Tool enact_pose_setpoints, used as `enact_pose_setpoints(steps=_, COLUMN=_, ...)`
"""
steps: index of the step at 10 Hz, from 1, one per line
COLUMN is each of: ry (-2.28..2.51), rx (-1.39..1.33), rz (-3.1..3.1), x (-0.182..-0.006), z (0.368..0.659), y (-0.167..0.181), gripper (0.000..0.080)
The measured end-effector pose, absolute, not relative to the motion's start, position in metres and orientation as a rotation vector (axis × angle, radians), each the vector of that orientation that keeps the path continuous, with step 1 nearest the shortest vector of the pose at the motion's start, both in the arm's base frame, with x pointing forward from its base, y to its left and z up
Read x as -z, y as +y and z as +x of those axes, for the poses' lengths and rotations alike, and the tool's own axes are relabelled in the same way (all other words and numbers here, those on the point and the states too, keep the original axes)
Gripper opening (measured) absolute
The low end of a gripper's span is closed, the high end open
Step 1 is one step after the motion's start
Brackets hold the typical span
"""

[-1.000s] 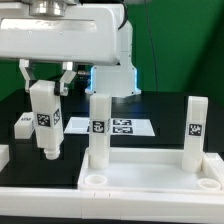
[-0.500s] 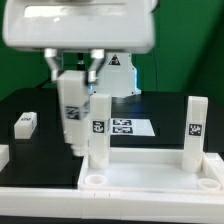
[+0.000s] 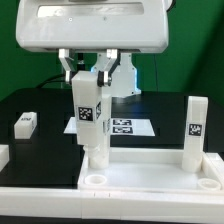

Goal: Assemble desk

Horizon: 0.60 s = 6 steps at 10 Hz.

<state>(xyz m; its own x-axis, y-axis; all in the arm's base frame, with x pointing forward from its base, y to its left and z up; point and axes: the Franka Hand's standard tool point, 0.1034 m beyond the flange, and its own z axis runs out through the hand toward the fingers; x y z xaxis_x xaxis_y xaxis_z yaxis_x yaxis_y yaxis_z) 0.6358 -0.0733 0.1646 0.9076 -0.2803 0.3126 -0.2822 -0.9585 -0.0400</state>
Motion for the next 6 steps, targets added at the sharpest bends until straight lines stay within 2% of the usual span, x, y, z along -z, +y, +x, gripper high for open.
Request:
enact_pose_setpoints(steps=3, ry=-0.321, rx=-0.514, rz=3.079, x=-0.164, z=0.643, y=-0.019, gripper=0.0291)
enact_pose_setpoints(steps=6, ry=-0.317, rx=-0.544, rz=3.072, x=-0.164, z=0.643, y=-0.017, gripper=0.0291)
